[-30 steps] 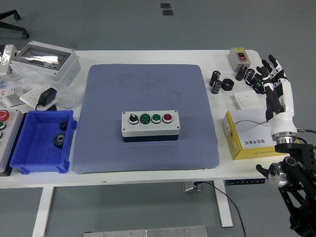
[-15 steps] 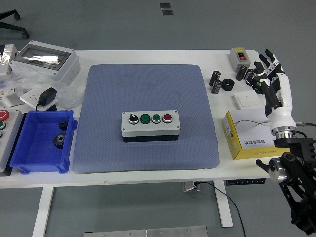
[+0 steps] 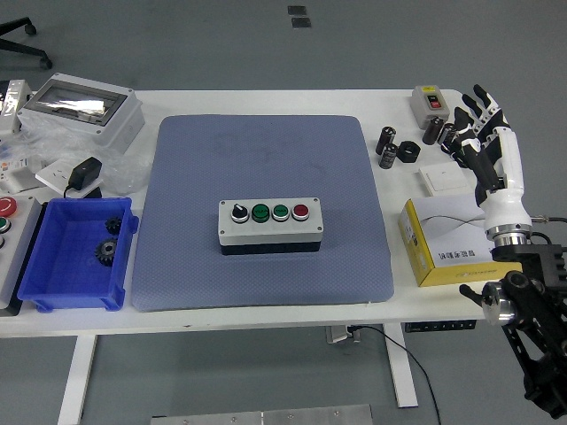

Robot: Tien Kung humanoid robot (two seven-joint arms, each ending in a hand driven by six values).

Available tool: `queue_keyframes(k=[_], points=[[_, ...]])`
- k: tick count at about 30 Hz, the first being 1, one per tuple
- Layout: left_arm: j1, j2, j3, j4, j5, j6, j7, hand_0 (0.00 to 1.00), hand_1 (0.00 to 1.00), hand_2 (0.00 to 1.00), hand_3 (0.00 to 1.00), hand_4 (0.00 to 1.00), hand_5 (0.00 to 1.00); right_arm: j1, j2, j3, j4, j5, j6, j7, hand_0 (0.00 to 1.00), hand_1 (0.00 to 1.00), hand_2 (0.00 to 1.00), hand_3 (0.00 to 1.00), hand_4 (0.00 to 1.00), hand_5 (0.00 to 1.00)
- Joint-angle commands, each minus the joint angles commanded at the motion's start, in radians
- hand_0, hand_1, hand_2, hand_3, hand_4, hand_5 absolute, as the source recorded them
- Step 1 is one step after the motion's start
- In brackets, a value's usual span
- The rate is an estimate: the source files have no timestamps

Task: Pick up the button,place it on the desk,press the button,press the button

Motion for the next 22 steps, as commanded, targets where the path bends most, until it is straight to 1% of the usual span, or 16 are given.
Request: queue_keyframes(k=[13, 18, 22], points=[[-0.002, 0.0, 0.001, -0.003, -0.004, 0.002, 0.005, 0.636, 0.481, 0.486, 0.646, 0.315, 0.014, -0.003, 0.001, -0.003, 0.002, -0.007, -0.004, -0.005, 0.86, 0.838, 0.863, 0.885, 0.81, 0.623], [0.002, 0.004, 0.02, -0.001, -0.053, 0.016, -0.001, 0.636, 0.48, 0.485, 0.646, 0.313, 0.012, -0.008, 0.0, -0.01, 0.012, -0.008, -0.008, -0.008, 0.861, 0.834, 0.861, 0.884, 0.806, 0.619], [0.0, 0.007, 0.023, -0.002, -0.064, 0.02, 0.001, 0.636, 0.48, 0.485, 0.646, 0.313, 0.012, -0.008, 0.002, -0.008, 0.019, -0.016, -0.013, -0.01, 0.861, 0.834, 0.861, 0.884, 0.806, 0.619]])
